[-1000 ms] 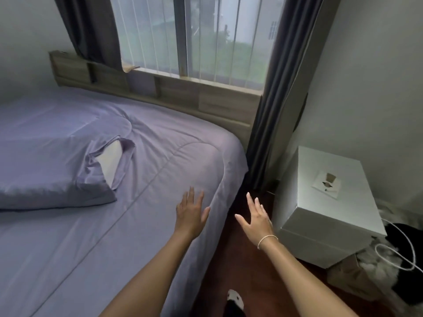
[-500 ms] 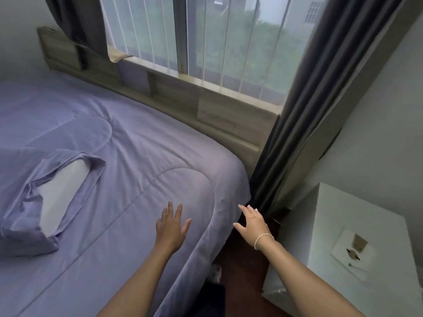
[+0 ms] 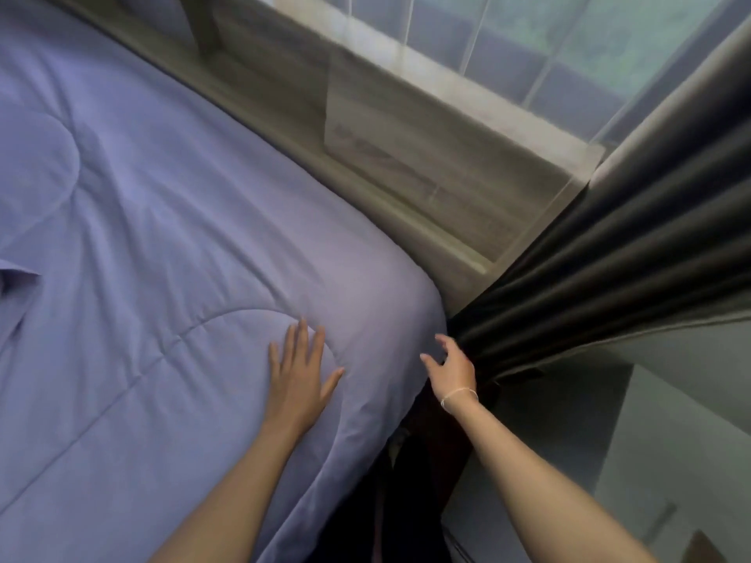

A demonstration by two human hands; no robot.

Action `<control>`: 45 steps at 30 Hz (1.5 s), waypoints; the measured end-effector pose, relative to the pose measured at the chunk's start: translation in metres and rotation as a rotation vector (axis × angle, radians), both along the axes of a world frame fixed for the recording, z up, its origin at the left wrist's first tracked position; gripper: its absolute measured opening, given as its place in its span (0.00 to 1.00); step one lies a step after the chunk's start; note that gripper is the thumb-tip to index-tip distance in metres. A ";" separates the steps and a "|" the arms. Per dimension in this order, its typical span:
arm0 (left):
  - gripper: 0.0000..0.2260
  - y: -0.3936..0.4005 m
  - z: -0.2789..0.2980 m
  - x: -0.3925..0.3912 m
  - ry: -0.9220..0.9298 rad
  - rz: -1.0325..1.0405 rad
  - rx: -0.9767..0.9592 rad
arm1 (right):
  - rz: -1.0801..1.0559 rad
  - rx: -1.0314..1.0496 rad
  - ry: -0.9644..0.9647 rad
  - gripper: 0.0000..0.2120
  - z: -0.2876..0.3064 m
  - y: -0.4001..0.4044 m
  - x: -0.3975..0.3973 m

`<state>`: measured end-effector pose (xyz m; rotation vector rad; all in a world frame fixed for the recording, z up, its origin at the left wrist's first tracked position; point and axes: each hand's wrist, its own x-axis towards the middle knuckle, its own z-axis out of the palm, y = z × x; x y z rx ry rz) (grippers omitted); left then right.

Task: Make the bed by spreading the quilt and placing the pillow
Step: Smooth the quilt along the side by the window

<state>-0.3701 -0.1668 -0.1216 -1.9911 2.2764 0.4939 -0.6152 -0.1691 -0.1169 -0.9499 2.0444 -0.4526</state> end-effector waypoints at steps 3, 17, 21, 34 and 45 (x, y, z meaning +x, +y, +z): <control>0.33 -0.014 -0.016 -0.005 -0.098 0.031 -0.075 | -0.197 -0.006 -0.126 0.34 -0.031 -0.033 0.000; 0.18 -0.027 -0.035 -0.055 0.052 -0.041 -0.445 | -0.085 -0.148 0.127 0.11 -0.112 -0.064 -0.051; 0.17 -0.032 -0.047 -0.069 -0.047 -0.088 -0.378 | -0.032 -0.090 0.110 0.10 -0.136 -0.073 -0.059; 0.29 -0.095 -0.034 -0.042 -0.216 -0.015 -0.225 | 0.361 -0.139 0.206 0.21 -0.173 -0.071 -0.064; 0.29 -0.092 -0.041 -0.046 -0.217 -0.009 -0.284 | -0.005 -0.298 0.013 0.25 -0.125 -0.064 -0.011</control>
